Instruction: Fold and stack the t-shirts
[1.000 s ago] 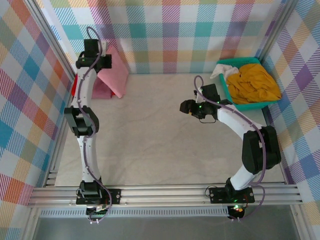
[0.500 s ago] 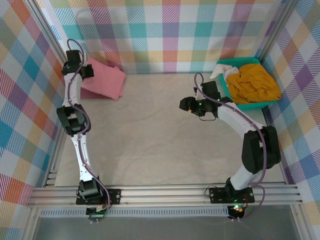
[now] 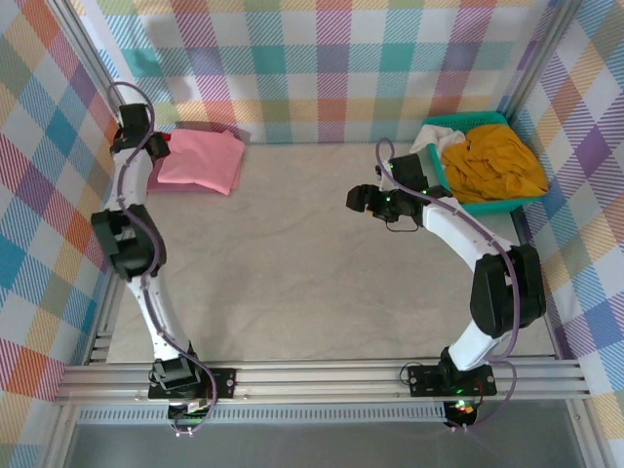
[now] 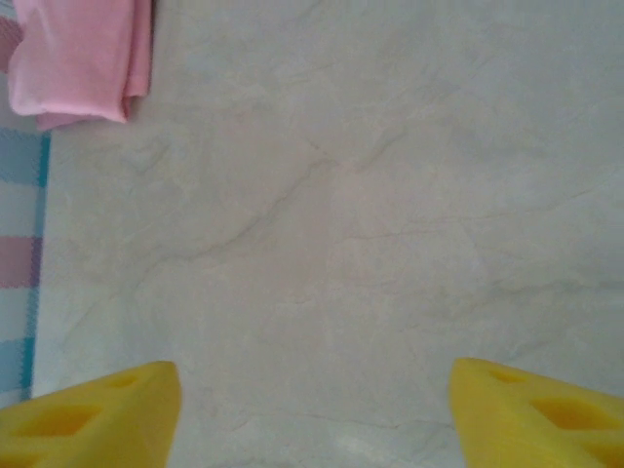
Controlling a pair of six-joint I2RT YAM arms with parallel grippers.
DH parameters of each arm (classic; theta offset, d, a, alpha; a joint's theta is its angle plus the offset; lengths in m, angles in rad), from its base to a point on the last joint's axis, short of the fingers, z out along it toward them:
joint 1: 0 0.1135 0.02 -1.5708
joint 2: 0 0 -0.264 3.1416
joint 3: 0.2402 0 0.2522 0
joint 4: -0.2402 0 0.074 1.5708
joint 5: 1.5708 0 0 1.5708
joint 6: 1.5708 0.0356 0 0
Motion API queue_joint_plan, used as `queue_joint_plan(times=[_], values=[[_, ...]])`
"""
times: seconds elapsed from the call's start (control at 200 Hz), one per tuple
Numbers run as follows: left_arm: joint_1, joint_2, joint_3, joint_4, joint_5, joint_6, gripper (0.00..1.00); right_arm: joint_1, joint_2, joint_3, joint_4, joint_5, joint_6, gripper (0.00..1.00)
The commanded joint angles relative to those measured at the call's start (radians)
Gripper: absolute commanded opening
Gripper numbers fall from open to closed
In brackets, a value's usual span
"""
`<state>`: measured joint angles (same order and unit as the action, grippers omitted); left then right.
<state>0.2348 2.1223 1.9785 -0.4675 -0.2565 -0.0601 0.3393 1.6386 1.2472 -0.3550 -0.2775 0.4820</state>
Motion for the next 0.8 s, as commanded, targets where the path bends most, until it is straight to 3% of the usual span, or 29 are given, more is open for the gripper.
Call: queue_joint_plan(times=[0.0, 0.05, 0.16, 0.25, 0.275, 0.37, 0.445, 0.58, 0.655, 0.795], values=[[-0.035, -0.334, -0.334, 0.333, 0.165, -0.105, 0.77, 0.005, -0.078, -0.018, 0.057, 0.15, -0.082, 0.84], [-0.064, -0.452, -0.502, 0.425, 0.224, -0.117, 0.8, 0.004, -0.129, -0.067, 0.109, 0.244, -0.119, 0.9], [-0.145, -0.67, -0.813, 0.566, 0.257, -0.149, 0.9, 0.004, -0.237, -0.188, 0.225, 0.429, -0.208, 0.95], [-0.222, -0.832, -1.065, 0.709, 0.257, -0.146, 0.92, 0.001, -0.326, -0.305, 0.335, 0.549, -0.281, 0.96], [-0.241, -0.874, -1.133, 0.754, 0.262, -0.136, 0.97, -0.001, -0.347, -0.335, 0.36, 0.582, -0.296, 0.96], [-0.305, -0.985, -1.338, 0.85, 0.196, -0.09, 1.0, -0.001, -0.404, -0.457, 0.477, 0.653, -0.373, 0.98], [-0.328, -1.017, -1.441, 0.865, 0.111, -0.063, 1.0, -0.002, -0.417, -0.533, 0.529, 0.711, -0.394, 0.98], [-0.331, -1.036, -1.567, 0.926, 0.123, -0.015, 1.0, -0.01, -0.431, -0.655, 0.632, 0.77, -0.402, 0.98], [-0.332, -1.033, -1.604, 0.944, 0.054, 0.012, 1.0, -0.019, -0.419, -0.703, 0.686, 0.763, -0.424, 1.0], [-0.319, -0.9, -1.627, 1.055, 0.027, 0.053, 1.0, -0.061, -0.367, -0.693, 0.664, 0.745, -0.444, 1.0]])
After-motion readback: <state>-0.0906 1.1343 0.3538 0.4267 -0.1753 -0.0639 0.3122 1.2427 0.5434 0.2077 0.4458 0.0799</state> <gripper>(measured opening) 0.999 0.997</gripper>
